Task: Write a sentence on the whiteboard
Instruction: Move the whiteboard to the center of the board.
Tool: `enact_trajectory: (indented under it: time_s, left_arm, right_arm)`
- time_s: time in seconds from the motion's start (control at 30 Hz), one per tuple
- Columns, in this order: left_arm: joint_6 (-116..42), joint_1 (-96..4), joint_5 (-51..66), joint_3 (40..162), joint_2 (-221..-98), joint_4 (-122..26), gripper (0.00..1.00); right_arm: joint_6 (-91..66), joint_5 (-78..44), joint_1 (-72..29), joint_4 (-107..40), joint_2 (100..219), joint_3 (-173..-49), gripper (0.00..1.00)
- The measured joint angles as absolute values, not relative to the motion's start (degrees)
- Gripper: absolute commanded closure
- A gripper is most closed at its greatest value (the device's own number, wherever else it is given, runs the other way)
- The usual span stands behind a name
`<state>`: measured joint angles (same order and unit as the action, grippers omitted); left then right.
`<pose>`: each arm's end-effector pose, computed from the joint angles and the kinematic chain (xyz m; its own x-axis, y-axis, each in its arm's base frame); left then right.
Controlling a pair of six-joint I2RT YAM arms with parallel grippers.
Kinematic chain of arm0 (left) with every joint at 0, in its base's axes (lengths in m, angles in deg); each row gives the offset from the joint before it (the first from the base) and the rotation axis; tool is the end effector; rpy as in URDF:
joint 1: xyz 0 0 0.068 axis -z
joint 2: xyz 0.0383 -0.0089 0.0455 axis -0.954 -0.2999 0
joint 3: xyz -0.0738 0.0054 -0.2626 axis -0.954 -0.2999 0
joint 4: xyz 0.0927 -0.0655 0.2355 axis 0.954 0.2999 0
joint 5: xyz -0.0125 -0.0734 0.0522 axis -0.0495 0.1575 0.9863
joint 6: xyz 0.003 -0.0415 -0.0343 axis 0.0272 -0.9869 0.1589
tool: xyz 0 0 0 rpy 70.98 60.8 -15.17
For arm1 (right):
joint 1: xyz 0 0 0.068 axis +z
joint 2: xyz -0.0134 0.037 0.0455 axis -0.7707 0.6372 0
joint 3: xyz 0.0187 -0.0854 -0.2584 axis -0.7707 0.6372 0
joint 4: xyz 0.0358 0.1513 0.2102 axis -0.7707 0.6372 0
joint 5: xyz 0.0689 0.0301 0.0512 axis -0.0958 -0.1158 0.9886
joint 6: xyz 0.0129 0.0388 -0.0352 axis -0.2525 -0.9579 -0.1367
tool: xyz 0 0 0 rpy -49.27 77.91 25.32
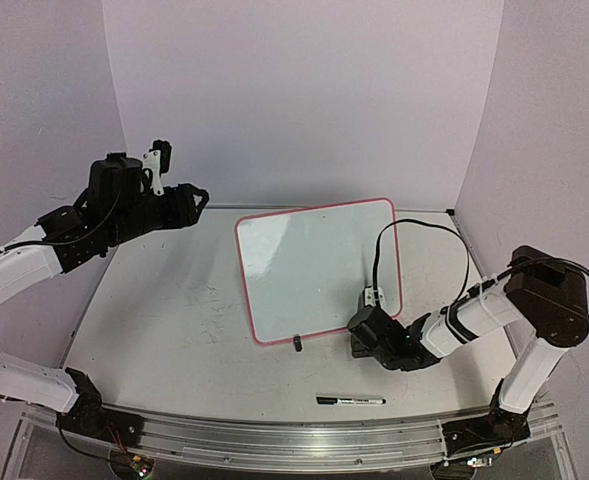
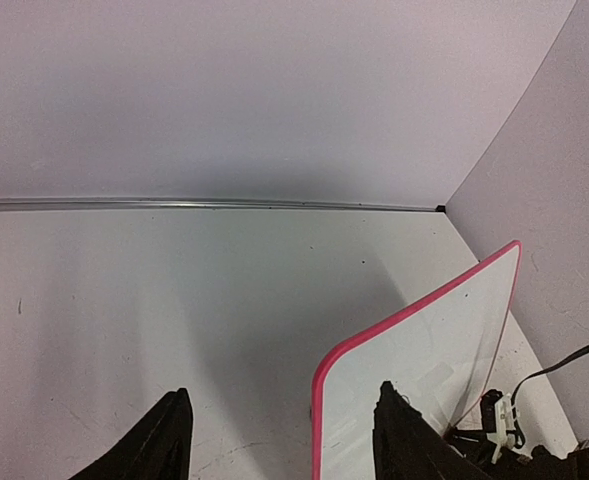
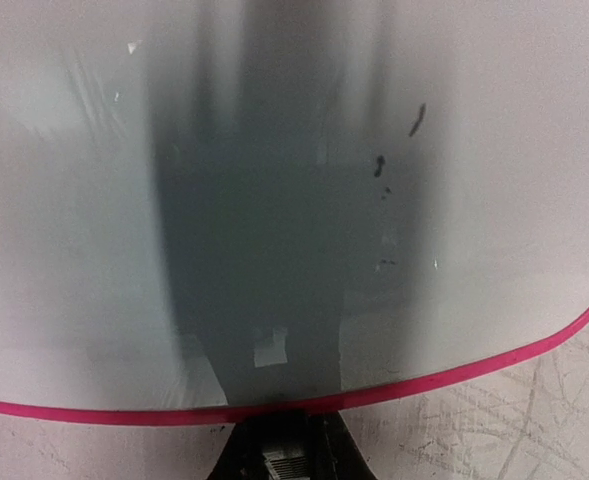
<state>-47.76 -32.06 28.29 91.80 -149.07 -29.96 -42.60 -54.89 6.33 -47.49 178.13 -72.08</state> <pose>0.2019 -0.1622 0.3709 -0.3967 -0.1522 -0.9052 0.3501 0.8865 -0.3025 0.1776 0.2379 0.1013 -0.6622 -0.0626 -0.7467 -0.1816 0.9802 0.0789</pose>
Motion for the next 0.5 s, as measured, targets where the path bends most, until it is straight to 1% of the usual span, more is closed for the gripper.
enact_trajectory:
  time_s: [0.03,0.1,0.17,0.23,0.33,0.47,0.5]
  left_arm:
    - [-47.78,-32.06,28.24,91.80,-149.09,-30.14,0.37]
    - [-47.82,-32.06,28.18,91.80,-149.09,-30.51,0.37]
    - [-47.87,-32.06,27.99,91.78,-149.09,-30.96,0.37]
    - [-48.06,-32.06,27.78,91.71,-149.09,-31.17,0.36]
    - [-48.44,-32.06,27.60,91.15,-149.07,-31.80,0.34]
    - [-49.73,-32.06,27.06,89.12,-148.53,-32.16,0.26]
    - [-50.24,-32.06,26.82,88.18,-148.06,-32.34,0.25]
  right_arm:
    - [-41.98,-54.81,6.30,-47.76,177.99,-71.87,0.72]
    - [-41.35,-54.92,6.23,-48.17,177.40,-71.39,0.60]
    - [-40.09,-55.64,5.80,-47.69,175.89,-70.48,0.53]
    - [-39.71,-56.00,5.52,-47.35,174.52,-69.89,0.49]
    - [-39.51,-56.47,5.44,-46.43,172.40,-69.61,0.47]
    - [-40.06,-56.67,5.44,-45.30,168.70,-69.57,0.43]
    - [-40.15,-56.61,5.44,-45.24,167.70,-69.47,0.42]
